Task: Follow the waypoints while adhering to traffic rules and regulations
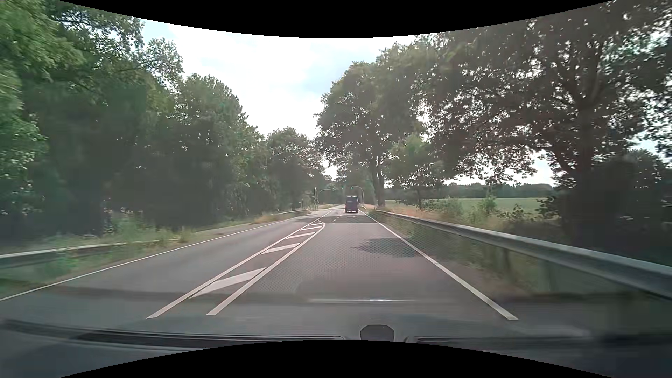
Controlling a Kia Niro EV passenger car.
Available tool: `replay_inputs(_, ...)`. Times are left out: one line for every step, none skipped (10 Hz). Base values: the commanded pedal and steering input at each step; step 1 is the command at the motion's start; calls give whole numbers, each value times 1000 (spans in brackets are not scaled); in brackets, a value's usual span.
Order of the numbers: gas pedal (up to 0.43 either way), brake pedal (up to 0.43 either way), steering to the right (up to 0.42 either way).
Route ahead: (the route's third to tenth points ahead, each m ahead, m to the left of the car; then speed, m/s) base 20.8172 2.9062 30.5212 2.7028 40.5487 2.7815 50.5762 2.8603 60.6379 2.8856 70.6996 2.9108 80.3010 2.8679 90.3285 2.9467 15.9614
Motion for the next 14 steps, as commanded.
replay_inputs(0, 0, -11)
replay_inputs(0, 0, -11)
replay_inputs(0, 0, -11)
replay_inputs(0, 0, -11)
replay_inputs(0, 0, -12)
replay_inputs(0, 0, -15)
replay_inputs(0, 0, -16)
replay_inputs(0, 0, -16)
replay_inputs(0, 0, -16)
replay_inputs(0, 0, -16)
replay_inputs(0, 0, -16)
replay_inputs(0, 0, -16)
replay_inputs(0, 0, -16)
replay_inputs(0, 0, -16)
